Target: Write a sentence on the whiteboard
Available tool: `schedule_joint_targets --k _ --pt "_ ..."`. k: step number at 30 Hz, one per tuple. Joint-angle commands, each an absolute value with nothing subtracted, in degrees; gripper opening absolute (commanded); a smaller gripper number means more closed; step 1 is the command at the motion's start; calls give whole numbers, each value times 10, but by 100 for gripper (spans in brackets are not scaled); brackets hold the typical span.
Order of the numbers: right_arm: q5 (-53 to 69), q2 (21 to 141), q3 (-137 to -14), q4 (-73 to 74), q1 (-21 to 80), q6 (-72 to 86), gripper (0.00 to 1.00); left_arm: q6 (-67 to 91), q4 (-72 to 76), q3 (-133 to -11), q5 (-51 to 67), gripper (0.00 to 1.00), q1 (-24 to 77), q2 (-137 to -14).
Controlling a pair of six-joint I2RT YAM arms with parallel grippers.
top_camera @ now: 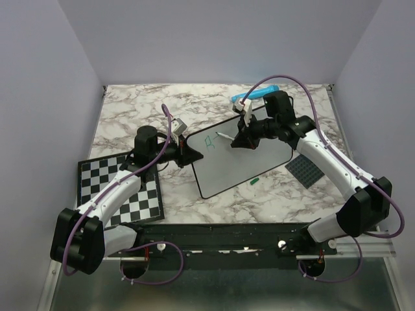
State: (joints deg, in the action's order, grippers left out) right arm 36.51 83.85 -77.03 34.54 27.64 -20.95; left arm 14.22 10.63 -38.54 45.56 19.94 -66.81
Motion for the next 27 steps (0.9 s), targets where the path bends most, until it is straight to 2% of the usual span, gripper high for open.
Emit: schedule_joint_targets --k 1,19,27 --pt "366 860 -793 344 282 -201 1 69 18 -374 399 0 203 -687" --pt "340 828 -715 352 290 -220 1 67 15 -374 398 0 203 -690" --pt "336 802 -746 355 256 -211 1 67 14 -374 397 0 203 -690"
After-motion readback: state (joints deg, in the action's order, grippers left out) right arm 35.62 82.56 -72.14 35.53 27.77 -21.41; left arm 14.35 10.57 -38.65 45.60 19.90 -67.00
